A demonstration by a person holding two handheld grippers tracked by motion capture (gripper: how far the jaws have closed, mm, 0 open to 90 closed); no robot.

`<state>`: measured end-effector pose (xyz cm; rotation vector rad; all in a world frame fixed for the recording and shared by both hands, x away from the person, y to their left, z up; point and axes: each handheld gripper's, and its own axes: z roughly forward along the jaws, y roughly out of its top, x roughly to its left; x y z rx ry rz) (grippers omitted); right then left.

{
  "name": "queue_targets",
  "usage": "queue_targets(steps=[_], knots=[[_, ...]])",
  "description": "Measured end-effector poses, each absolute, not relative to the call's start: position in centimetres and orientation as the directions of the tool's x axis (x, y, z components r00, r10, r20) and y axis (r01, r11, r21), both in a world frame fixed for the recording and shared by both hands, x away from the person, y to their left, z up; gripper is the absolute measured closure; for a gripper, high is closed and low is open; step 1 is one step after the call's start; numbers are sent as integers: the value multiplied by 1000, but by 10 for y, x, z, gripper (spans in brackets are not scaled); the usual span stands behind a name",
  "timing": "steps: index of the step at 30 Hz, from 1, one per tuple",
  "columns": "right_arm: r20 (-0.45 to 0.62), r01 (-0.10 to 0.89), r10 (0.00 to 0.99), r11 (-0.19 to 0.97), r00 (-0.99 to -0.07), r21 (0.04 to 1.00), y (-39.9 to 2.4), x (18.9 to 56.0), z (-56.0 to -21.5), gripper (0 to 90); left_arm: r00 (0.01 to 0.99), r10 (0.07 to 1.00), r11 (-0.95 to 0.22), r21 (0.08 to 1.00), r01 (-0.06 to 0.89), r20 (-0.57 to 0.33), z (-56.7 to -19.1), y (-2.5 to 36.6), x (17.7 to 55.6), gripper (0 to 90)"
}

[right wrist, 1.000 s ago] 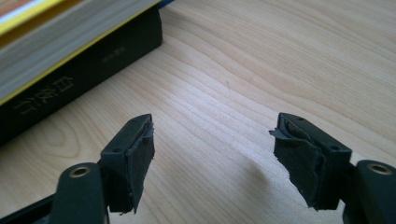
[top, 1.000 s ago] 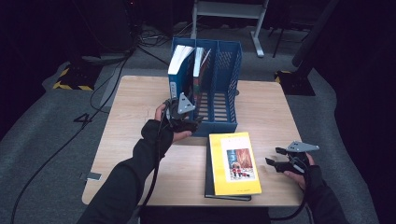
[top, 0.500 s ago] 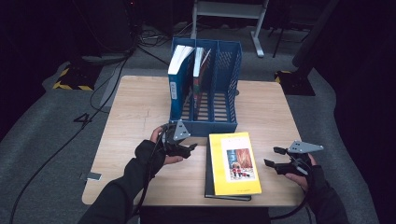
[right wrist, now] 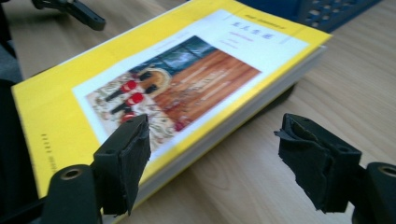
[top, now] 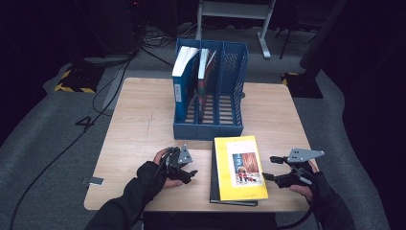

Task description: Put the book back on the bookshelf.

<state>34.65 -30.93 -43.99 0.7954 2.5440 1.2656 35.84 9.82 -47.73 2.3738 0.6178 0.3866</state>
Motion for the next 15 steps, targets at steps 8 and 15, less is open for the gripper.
queue_targets(steps=[8,15], knots=[[97,425,506,588,-857,688,-282,340,-446,227,879,473,-692,645,324,66,-489,98,345,213],[161,489,537,552,-828,676,-289,348,-451,190,890,446,-715,635,291,94,-494,96,343,170]])
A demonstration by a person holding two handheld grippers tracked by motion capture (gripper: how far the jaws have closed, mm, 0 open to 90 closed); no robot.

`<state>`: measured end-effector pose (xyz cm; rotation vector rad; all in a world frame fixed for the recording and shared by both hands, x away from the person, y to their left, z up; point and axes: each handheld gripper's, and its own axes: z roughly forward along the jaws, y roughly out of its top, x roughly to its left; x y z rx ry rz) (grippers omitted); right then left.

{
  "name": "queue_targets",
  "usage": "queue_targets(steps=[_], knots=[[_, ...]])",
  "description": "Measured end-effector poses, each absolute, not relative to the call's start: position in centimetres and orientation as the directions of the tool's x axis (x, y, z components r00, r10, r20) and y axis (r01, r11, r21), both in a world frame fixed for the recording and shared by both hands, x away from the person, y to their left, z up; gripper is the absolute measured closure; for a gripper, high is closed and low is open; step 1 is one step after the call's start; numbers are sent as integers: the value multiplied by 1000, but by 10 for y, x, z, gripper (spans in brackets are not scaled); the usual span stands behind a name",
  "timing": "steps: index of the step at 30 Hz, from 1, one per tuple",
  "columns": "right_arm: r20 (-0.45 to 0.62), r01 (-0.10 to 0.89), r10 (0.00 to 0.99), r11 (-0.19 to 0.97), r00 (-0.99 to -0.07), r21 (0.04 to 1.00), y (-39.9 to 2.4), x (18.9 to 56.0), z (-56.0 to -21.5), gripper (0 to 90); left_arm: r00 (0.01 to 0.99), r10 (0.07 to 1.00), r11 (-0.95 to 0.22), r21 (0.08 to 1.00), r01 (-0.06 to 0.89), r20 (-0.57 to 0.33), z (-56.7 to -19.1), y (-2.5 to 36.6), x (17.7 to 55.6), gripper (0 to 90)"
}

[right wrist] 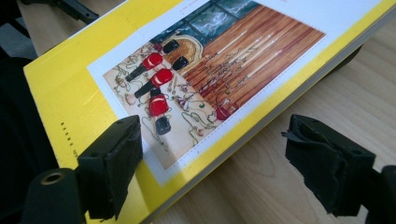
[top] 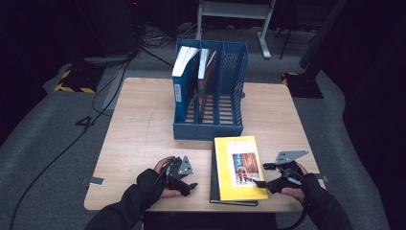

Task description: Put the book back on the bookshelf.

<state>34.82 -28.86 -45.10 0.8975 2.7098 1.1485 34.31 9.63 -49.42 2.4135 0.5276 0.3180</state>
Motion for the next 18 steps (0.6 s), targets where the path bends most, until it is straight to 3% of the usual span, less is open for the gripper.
queue_targets(steps=[8,18], knots=[[248,506,475,557,-844,659,-289,357,-458,167,879,477,-639,681,358,-14,-503,102,351,145],[180,464,476,589,-861,661,-283,352,-452,172,888,459,-643,684,346,-18,-504,101,355,113]])
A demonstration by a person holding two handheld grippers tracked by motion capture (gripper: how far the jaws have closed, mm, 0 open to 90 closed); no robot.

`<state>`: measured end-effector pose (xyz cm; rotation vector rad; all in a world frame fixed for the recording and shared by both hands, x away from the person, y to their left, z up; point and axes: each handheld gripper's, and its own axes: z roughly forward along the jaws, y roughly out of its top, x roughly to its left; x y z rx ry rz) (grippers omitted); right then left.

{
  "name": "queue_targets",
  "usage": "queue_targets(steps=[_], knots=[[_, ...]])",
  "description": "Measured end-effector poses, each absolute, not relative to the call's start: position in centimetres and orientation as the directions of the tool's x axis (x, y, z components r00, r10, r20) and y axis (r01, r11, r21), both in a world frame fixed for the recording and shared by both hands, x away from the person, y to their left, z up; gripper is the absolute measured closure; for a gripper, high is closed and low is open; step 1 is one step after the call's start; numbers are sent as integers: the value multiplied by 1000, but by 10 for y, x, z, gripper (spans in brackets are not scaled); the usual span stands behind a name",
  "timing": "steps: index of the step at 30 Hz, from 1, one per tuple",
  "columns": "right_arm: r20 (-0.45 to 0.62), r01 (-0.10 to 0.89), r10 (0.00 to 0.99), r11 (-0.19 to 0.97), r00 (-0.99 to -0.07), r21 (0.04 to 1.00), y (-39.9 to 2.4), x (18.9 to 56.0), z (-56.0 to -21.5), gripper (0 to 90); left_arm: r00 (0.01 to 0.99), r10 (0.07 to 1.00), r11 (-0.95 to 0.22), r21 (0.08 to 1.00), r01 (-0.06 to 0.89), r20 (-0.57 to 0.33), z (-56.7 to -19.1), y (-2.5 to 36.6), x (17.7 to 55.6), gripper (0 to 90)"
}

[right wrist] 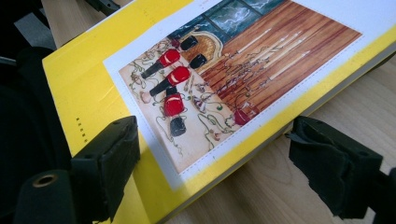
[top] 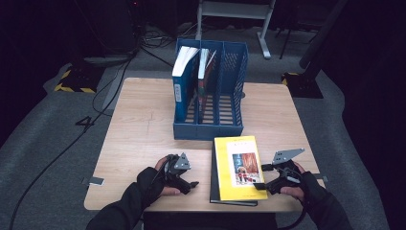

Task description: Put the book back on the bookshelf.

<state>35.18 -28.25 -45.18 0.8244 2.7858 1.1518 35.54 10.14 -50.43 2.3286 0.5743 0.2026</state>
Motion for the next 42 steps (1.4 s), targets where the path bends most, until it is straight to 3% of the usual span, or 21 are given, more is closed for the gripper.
queue_targets(steps=[13,21,34,38,41,42], knots=[[113,397,452,608,-885,687,-272,361,-441,241,891,454,-657,668,349,-19,-502,93,364,107],[104,365,420,608,-902,705,-261,369,-436,271,852,520,-603,682,413,-56,-499,85,388,237],[135,369,402,587,-906,720,-250,387,-430,286,834,551,-574,708,411,-37,-496,73,405,288],[186,397,390,578,-902,713,-242,397,-439,352,829,558,-573,707,414,-33,-495,74,407,291],[232,413,372,544,-899,730,-237,404,-447,507,834,552,-578,712,400,-20,-492,76,408,315],[232,413,372,544,-899,730,-237,404,-447,507,831,556,-577,713,399,-14,-491,77,408,315]])
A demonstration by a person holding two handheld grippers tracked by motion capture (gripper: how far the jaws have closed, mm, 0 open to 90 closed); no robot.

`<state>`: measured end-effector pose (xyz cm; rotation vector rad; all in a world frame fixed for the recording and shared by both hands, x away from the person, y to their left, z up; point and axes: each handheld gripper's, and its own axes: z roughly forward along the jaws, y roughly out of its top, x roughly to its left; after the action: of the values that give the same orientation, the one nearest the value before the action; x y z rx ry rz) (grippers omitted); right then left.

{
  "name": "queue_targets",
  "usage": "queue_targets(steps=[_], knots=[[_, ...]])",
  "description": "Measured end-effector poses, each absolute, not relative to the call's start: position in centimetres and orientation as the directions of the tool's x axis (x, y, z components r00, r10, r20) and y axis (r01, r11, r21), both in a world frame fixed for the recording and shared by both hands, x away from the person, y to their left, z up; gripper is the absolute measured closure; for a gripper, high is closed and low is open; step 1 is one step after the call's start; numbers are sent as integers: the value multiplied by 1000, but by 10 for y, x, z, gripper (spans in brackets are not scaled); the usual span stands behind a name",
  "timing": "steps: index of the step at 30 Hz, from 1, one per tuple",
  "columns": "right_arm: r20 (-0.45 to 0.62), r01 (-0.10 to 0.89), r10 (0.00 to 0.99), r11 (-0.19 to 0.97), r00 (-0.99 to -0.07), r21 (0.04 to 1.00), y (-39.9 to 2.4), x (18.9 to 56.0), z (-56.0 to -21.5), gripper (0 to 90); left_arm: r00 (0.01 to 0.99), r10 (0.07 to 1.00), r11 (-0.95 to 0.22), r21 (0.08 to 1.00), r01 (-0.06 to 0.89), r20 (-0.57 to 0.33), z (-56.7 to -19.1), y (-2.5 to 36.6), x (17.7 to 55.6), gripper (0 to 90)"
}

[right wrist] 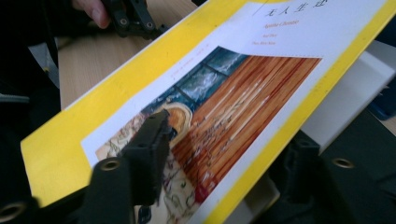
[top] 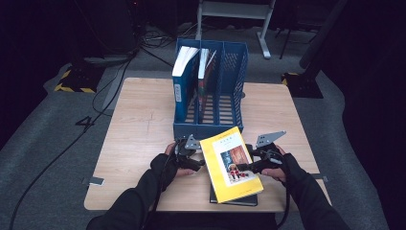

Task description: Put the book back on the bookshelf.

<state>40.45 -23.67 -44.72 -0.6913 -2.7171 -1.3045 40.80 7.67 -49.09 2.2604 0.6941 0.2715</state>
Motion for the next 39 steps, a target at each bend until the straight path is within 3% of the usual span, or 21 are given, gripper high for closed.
queue_targets(steps=[4,6,20,28,39], knots=[[251,399,343,481,-905,781,-241,402,-445,704,834,549,-560,722,406,-43,-489,81,410,370],[259,395,333,456,-907,797,-242,399,-443,731,836,548,-558,725,404,-44,-488,81,409,397],[159,291,329,404,-931,867,-246,374,-427,775,825,561,-479,784,395,-73,-469,86,405,406],[132,247,324,343,-937,906,-255,367,-415,782,826,563,-425,845,326,-35,-435,86,398,496],[87,188,305,319,-948,929,-260,359,-410,776,838,535,-351,872,342,-113,-424,78,412,606]])
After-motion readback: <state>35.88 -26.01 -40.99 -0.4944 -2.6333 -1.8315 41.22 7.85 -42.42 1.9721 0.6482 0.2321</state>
